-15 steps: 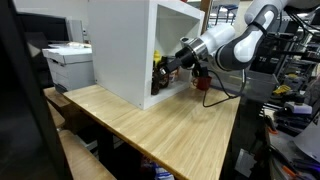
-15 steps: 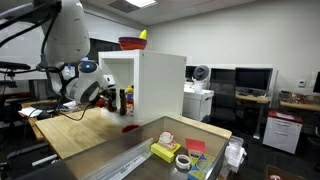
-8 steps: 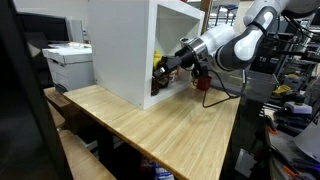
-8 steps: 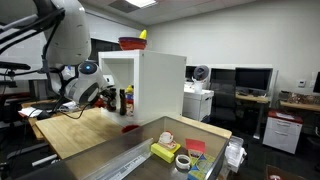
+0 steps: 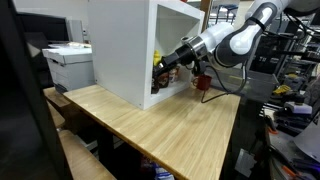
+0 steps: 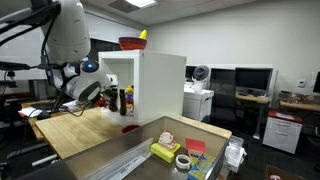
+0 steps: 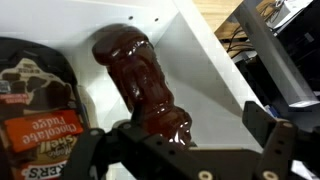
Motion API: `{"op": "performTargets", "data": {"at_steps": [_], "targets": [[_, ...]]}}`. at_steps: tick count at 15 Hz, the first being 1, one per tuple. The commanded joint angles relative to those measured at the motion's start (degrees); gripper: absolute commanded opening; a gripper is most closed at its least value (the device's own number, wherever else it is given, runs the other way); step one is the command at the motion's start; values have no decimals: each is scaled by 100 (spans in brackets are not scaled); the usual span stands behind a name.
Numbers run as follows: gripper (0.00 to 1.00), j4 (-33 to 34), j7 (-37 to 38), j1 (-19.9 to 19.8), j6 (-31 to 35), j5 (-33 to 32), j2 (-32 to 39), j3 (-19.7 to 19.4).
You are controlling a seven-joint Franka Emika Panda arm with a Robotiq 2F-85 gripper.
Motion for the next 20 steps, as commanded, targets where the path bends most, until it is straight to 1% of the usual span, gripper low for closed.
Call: {"op": "performTargets", "data": {"at_steps": [1,12,20], "targets": [[100,-189,-61,-84,0,313,24,186],[100,-380,-21,-146,0,561,150,422],[100,-461,-13,-157,0,675,410,435]]}}
